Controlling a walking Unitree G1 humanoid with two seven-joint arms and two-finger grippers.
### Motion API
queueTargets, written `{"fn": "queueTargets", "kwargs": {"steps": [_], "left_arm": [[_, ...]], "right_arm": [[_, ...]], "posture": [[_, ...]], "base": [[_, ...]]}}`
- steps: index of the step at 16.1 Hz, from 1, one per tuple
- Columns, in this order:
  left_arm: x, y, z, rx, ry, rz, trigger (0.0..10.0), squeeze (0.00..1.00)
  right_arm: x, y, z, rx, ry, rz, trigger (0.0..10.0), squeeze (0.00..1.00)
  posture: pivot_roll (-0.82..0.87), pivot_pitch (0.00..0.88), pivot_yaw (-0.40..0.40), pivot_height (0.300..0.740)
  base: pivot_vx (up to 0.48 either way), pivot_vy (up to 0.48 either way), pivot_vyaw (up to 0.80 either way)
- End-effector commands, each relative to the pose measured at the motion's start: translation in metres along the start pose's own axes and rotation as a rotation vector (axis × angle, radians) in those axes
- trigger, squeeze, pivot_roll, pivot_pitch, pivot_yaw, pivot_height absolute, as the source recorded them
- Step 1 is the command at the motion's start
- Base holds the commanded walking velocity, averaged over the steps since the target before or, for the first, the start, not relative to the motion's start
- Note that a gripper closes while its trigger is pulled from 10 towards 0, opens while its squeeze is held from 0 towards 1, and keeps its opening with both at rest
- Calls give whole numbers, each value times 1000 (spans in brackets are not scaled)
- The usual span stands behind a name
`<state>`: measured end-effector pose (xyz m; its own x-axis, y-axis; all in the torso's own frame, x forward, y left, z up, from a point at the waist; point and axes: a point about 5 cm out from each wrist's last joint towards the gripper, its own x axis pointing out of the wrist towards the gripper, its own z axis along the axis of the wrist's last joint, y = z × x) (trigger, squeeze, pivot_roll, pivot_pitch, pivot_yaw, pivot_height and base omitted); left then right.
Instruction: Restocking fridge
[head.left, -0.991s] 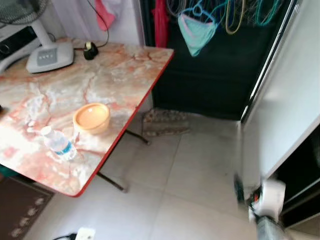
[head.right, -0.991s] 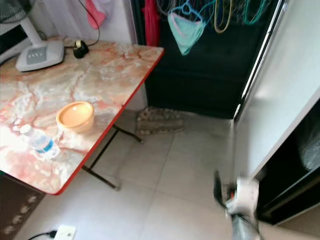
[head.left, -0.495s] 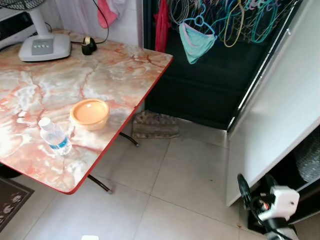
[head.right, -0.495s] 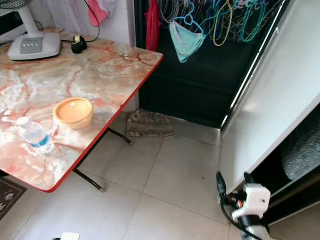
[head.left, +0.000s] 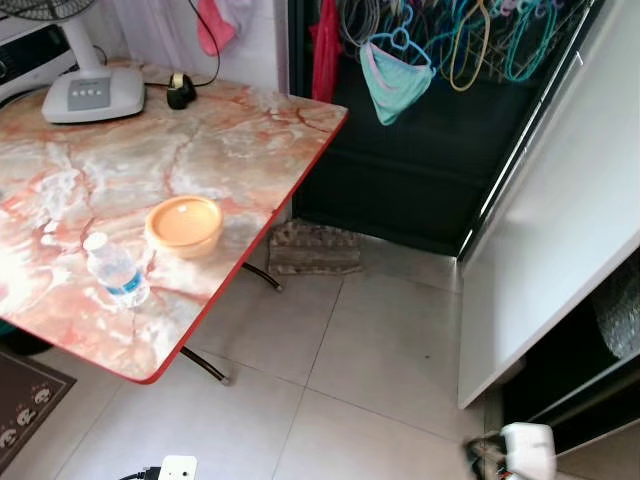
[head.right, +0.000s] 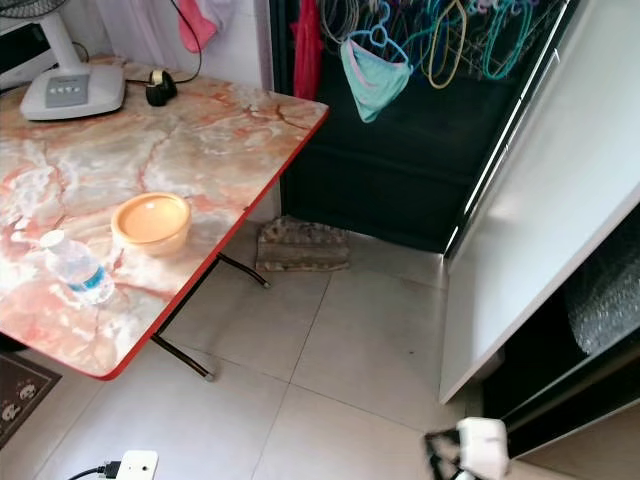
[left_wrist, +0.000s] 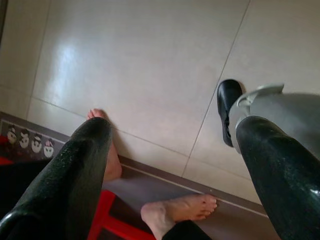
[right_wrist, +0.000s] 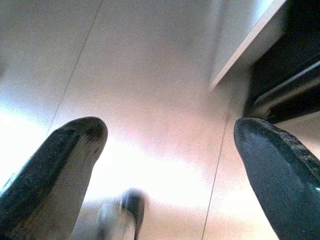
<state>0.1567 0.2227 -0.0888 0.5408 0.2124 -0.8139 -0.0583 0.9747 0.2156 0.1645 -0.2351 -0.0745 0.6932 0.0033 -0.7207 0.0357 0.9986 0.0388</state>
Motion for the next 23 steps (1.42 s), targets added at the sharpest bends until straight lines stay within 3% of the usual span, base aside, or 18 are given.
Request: {"fn": "queueTargets", "kwargs": {"steps": [1,3,5,6,9,13,17,23], "left_arm": [[1,0,2,23,12,-12,10000,0],[2,0,7,29,4,-14,10000,0],[4,0,16,26,-11,-10,10000,0],[4,0,20,25,-15,-11,10000,0],[6,-1,29,34,-24,-25,10000,0],[7,-2,38,32,-43,-27,10000,0],[7,-2,41,10,-45,-29,10000,0],[8,-5,45,-18,-52,-37,10000,0]], "right_arm": [[0,5,-14,-96,126,8,10000,0],[-1,8,-22,-112,182,5,10000,0],[-8,1,-35,-22,211,-44,10000,0],[-10,-1,-41,-24,235,-50,10000,0],[-12,-9,-39,32,222,-71,10000,0],[-4,-4,-26,72,186,-73,10000,0],[-4,-8,-23,15,204,-53,10000,0],[-3,-4,-24,-5,216,-43,10000,0]], "posture": [[70,56,-28,740],[83,57,-25,740],[80,53,-3,740],[77,51,1,740],[63,48,14,740],[74,16,20,740],[81,11,5,740],[89,0,-24,740]], "base": [[0,0,0],[0,0,0],[0,0,0],[0,0,0],[0,0,0],[0,0,0],[0,0,0],[0,0,704]]}}
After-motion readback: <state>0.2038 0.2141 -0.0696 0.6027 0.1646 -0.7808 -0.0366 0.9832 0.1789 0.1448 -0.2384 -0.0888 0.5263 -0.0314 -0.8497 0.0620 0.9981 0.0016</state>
